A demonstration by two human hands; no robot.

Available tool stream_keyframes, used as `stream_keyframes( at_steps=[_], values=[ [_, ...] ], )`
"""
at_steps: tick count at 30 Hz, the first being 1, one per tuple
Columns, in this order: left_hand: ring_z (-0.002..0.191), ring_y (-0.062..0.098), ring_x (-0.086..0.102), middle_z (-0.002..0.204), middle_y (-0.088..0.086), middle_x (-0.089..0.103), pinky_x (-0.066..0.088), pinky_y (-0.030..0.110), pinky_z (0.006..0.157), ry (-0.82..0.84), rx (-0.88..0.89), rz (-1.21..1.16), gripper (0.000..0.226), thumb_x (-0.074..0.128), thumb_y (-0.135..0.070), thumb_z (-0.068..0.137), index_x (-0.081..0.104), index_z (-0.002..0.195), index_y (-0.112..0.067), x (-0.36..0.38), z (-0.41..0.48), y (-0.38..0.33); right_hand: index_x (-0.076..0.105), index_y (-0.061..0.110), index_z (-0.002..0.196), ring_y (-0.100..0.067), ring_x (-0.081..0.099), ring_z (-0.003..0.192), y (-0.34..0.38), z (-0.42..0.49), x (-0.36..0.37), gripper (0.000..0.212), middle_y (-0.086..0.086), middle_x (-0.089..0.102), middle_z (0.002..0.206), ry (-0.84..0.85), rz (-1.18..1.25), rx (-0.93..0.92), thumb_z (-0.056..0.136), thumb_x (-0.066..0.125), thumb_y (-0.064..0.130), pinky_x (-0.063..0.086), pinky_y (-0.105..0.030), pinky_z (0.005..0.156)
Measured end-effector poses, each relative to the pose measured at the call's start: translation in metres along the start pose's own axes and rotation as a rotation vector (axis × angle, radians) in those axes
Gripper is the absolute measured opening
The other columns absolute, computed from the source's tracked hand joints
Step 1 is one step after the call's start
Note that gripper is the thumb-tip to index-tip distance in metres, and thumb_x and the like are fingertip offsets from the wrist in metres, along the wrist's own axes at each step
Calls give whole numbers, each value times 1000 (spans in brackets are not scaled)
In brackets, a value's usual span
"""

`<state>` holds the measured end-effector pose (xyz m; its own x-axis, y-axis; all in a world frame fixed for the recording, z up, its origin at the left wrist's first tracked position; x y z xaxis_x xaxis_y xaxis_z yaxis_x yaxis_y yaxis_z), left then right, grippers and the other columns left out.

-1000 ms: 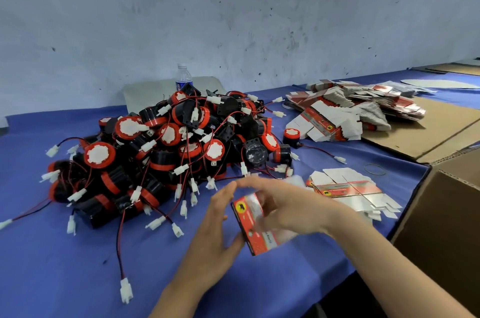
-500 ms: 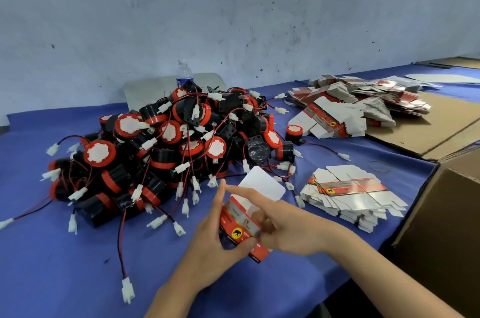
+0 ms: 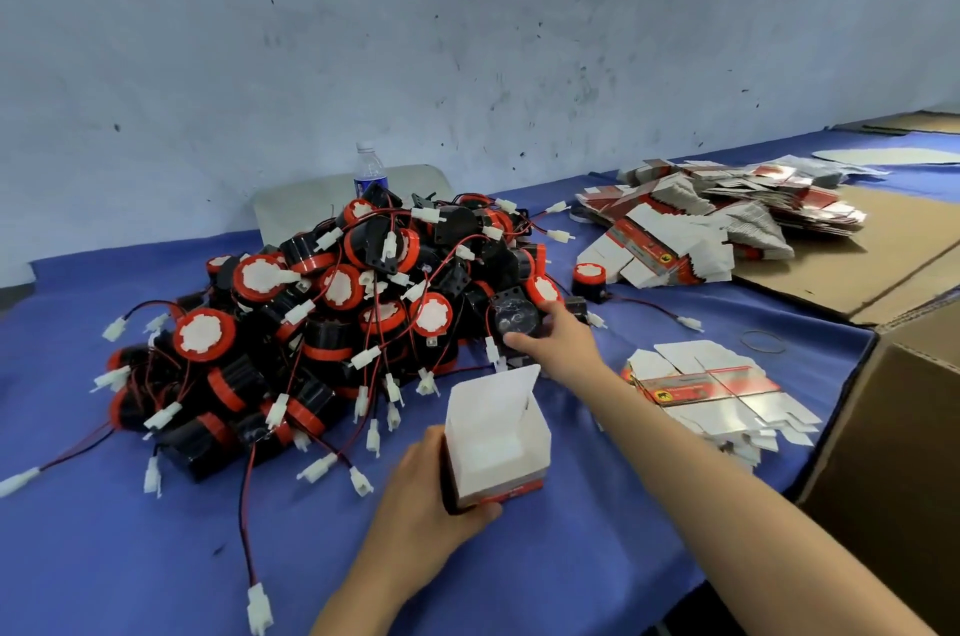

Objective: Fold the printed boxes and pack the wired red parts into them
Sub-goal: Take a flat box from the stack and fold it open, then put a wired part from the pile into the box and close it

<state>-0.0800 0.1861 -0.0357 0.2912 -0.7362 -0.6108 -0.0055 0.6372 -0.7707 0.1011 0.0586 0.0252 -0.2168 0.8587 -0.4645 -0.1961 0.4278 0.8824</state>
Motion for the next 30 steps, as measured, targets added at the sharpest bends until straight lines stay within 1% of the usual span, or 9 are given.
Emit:
stream_keyframes(
  at_steps=[2,3,5,8,14,19,21,25,30],
  values=[
    [107,-6,47,107,-34,51,42,14,73,-6,-4,10,57,74,-42,63,39,105,-55,0,1,0,57,9,122,-9,59,73,-5,10,9,52,-9,65,114,-14,78,39,79,77,29,40,-4,48],
    [107,-4,48,108,-32,52,44,16,76,-11,-5,18,56,73,-43,62,38,105,-54,0,2,0,58,10,120,-12,61,76,-6,14,11,51,-8,66,114,-30,107,73,78,78,32,42,-8,48],
    [107,1,49,108,-30,52,46,23,80,-20,1,45,55,68,-47,59,38,105,-52,1,2,0,59,13,115,-22,62,94,-9,22,16,51,-9,66,115,-30,64,133,75,78,39,51,-23,70],
    [109,5,49,111,-26,53,48,31,84,-16,-2,61,57,69,-49,59,37,107,-52,0,2,-1,49,17,105,-33,52,110,-9,22,21,52,-12,55,119,-36,-22,165,71,81,38,45,-44,95],
    [110,6,51,112,-22,55,49,33,86,-8,-11,23,60,66,-53,57,42,110,-43,1,1,-1,41,20,92,-23,62,84,-3,-6,7,42,-7,61,95,-253,486,-32,73,78,13,51,-24,62],
    [111,7,49,116,-19,53,48,36,89,9,-20,22,58,71,-49,63,43,112,-40,0,1,-4,45,20,94,-38,64,94,24,-24,-24,33,-6,62,91,-311,686,-127,74,71,14,54,-56,81],
    [113,7,49,119,-19,53,48,36,90,17,-23,11,57,75,-45,67,42,114,-41,-1,0,-3,49,23,93,-29,67,93,49,-27,-40,32,-1,64,95,-310,735,-214,69,71,19,55,-51,83],
    [110,4,50,116,-22,53,49,34,87,11,-19,13,56,75,-44,67,43,113,-41,-2,-1,-4,51,22,92,-2,66,73,94,-31,-75,33,4,64,94,-324,787,-390,65,70,21,53,-20,66],
    [107,1,52,111,-24,55,49,31,83,-14,1,1,50,71,-40,66,46,109,-40,-3,-1,-7,47,22,92,-18,66,69,98,-46,-95,30,10,60,78,-233,844,-424,71,68,19,54,-30,54]
  ],
)
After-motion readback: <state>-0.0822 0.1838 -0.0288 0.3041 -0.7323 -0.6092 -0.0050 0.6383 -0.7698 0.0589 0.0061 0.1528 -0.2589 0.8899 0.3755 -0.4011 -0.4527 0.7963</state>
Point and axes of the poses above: each hand's wrist, its own z-axis towards the middle knuckle, its own x-axis out of the palm, y = z × x, the point moved 3 cm from there along z, towards the middle knuckle
